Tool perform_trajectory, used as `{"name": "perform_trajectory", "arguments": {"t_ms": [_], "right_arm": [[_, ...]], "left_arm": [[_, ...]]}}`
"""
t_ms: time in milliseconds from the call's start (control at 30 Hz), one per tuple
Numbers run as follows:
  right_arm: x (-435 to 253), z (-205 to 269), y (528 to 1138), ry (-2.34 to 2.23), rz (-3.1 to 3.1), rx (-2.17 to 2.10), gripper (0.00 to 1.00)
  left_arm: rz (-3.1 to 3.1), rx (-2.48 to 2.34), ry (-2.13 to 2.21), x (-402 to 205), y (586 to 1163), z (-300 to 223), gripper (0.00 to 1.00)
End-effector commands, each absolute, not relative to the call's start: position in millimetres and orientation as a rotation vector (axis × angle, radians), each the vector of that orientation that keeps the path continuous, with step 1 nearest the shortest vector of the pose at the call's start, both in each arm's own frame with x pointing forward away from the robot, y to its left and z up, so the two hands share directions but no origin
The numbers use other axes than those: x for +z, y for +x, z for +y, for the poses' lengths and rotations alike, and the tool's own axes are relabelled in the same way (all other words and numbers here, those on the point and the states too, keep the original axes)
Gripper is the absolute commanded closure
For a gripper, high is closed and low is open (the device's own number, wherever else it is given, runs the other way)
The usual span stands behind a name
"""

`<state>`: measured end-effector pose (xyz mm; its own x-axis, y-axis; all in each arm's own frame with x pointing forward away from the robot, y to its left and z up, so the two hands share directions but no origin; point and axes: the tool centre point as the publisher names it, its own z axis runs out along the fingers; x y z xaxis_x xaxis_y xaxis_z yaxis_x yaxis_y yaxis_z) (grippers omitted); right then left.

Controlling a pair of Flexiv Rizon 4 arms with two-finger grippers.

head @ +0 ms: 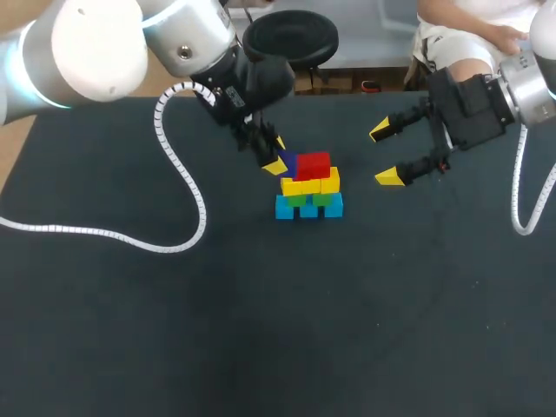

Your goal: Place the blue cubes, place green cubes on the blue cubes, place the yellow cubes on the green cubes, then place the red cubes on the yellow cubes, and place purple cube on the red cubes.

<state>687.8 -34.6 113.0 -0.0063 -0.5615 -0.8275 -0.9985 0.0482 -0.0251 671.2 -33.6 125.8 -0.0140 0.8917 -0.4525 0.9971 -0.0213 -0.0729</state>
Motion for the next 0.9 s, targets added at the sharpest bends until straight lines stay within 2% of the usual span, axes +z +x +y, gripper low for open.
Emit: {"name": "perform_trajectory", "arguments": {"t_ms": [33,467,667,900], "right_arm": [[113,-35,687,-1.591,1.647,0.816,0.00],[113,-35,687,-1.591,1.647,0.816,0.00],[113,-35,687,-1.591,1.647,0.816,0.00],[113,-35,687,-1.591,1.647,0.816,0.00]], "left_arm": [[1.986,-0.555,1.997,126,673,-34,1.00],[1.986,-0.555,1.997,126,673,-34,1.00],[2.189,-0.408,1.919,147,681,-41,1.00],[2.321,-0.414,1.774,144,675,-47,1.00]]}}
